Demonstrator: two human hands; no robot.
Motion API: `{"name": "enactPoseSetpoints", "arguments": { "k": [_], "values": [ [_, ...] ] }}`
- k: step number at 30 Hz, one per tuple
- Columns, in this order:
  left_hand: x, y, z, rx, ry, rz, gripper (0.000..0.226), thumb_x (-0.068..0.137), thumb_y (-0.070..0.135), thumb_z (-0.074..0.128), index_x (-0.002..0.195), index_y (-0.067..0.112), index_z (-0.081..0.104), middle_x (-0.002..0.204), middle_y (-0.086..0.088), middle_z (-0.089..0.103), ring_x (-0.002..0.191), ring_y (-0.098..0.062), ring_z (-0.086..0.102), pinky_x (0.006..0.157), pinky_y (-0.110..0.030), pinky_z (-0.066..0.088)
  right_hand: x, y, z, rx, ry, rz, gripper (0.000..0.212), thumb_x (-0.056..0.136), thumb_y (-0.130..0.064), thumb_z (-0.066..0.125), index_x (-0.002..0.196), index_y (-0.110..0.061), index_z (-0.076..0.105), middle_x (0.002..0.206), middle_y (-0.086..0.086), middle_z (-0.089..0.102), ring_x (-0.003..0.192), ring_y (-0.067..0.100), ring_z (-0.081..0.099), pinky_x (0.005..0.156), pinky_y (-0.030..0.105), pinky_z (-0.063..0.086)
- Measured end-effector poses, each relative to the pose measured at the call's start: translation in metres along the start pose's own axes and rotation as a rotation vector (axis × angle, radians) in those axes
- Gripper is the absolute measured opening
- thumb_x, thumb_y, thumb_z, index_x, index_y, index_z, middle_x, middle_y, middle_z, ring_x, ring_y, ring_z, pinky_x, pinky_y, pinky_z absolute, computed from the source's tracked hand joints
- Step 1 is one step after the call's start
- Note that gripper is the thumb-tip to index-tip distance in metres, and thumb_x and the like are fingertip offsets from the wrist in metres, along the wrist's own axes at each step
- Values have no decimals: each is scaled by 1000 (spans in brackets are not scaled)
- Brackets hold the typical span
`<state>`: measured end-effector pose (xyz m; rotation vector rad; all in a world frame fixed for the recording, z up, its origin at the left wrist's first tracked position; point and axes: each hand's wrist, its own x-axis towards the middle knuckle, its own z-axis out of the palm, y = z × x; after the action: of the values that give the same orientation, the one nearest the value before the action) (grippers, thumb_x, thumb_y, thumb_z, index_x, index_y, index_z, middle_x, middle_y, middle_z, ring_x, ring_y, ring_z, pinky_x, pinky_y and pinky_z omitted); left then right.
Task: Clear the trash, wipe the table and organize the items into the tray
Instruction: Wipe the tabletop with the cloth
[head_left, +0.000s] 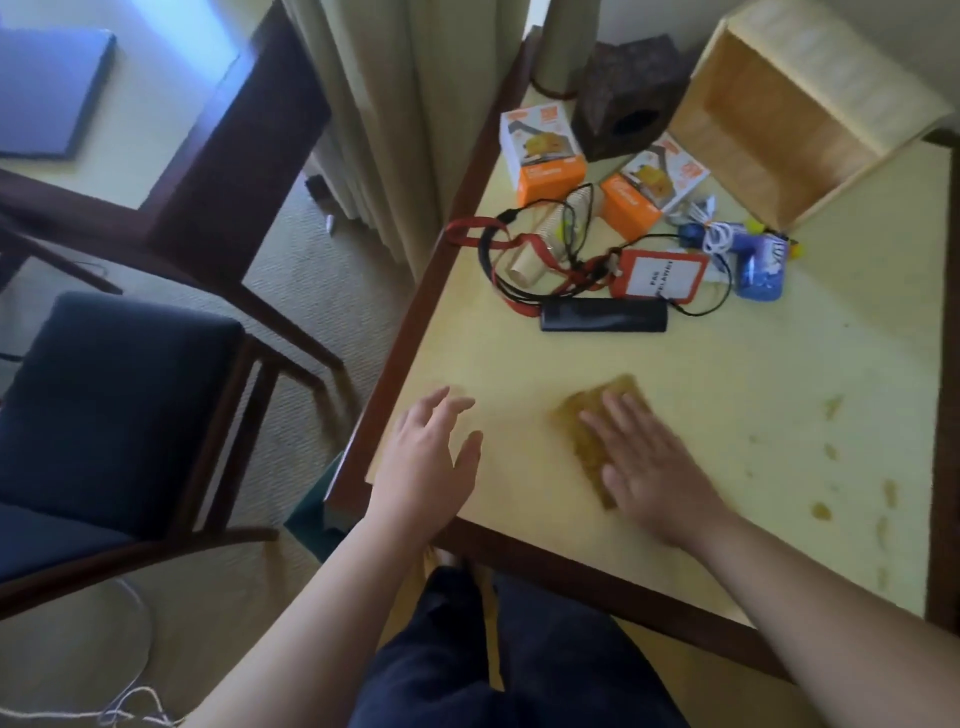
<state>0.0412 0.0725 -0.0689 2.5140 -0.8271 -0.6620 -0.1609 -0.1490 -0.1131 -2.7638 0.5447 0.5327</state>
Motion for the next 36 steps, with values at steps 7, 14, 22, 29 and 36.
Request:
{"name": "enactPoseSetpoints", "arguments": {
  "k": [7, 14, 22, 29, 36],
  "values": [
    [21, 49, 58, -24, -102, 101, 34, 107, 41, 49, 140, 44, 54, 168, 5, 28, 152, -24, 26, 120, -47, 34, 0, -37, 18, 192, 66, 375, 65, 106, -42, 11, 163, -27, -17, 168, 9, -30, 155, 28, -30, 129, 50, -4],
    [48, 85, 96, 79, -92, 187, 41, 111, 45, 37, 152, 40, 43, 175, 1, 13, 162, -19, -3, 131, -49, 9, -88, 61, 27, 57, -16, 183, 64, 109, -42, 23, 163, -39, -11, 170, -5, -28, 157, 18, -25, 128, 40, -7],
    [70, 119, 128, 197, -22, 114, 52, 108, 61, 26, 158, 46, 29, 176, 3, -3, 160, -16, -15, 129, -48, -11, 14, 145, -16, 249, 143, 732, 65, 103, -33, 16, 166, -27, 0, 173, 6, -17, 159, 24, -15, 129, 45, -4],
    [71, 123, 135, 249, 23, 89, 55, 106, 61, 29, 158, 45, 30, 176, 0, 2, 161, -20, -7, 129, -52, -4, -83, 84, 32, 83, 62, 91, 61, 107, -36, 30, 166, -26, 18, 175, 5, -1, 161, 25, -2, 129, 49, 10],
    [73, 120, 137, 227, 69, 99, 53, 105, 58, 40, 155, 43, 41, 175, -3, 12, 162, -24, 2, 129, -54, 1, 3, 256, -34, 190, 96, 678, 70, 99, -42, 12, 166, -23, -1, 174, 6, -13, 160, 23, -10, 130, 43, 0]
  ]
}}
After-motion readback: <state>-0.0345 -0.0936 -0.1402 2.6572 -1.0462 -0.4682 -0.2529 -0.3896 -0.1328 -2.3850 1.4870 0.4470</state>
